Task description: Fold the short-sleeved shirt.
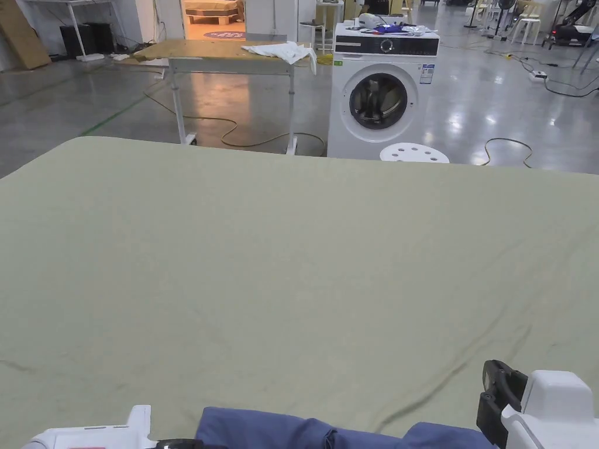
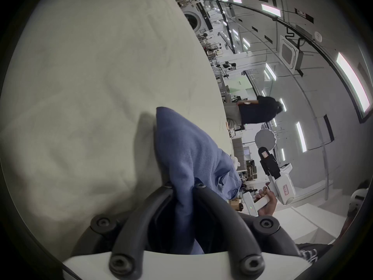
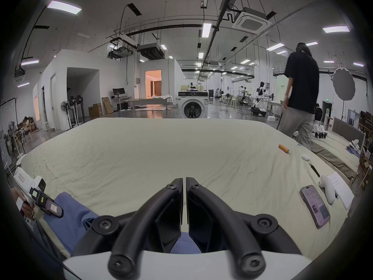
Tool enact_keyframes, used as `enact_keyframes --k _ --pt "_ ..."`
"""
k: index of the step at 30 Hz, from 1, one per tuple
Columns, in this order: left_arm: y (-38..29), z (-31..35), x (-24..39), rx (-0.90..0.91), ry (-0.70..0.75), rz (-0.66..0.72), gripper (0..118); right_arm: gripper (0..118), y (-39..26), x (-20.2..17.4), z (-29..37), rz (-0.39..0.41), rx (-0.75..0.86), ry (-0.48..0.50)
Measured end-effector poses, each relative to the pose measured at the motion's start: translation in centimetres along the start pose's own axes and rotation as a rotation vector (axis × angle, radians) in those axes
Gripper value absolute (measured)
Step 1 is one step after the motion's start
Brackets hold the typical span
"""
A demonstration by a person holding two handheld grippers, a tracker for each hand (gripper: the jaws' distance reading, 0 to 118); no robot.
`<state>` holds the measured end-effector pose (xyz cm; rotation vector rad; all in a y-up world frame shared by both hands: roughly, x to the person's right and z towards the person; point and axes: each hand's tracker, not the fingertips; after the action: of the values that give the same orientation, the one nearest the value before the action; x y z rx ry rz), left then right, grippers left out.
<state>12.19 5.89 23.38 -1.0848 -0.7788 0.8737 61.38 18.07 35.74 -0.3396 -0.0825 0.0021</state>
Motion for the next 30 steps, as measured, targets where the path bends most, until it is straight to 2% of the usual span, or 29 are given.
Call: enact_keyframes --k 10,15,20,23,30 --pt "1.2 4.0 9.0 0.052 0.170 -0.188 4 2 0.4 0.4 -0.4 0.005 0.004 -0.003" --pt "2.0 9.0 14.6 0.113 0.383 -0.261 4 2 0.7 0.4 -0.7 0.014 0.007 0.004" --pt "2.3 11.9 17.6 0.175 0.637 -0.334 4 2 0.6 0.2 -0.9 0.021 0.008 0.019" --pt "1.7 10.7 19.3 0.168 0.757 -0.397 4 2 0.4 0.1 -1.1 0.021 0.002 0.022" --pt "-0.7 4.3 22.8 0.086 0.741 -0.490 4 2 0.2 0.1 -1.1 0.006 -0.003 0.022"
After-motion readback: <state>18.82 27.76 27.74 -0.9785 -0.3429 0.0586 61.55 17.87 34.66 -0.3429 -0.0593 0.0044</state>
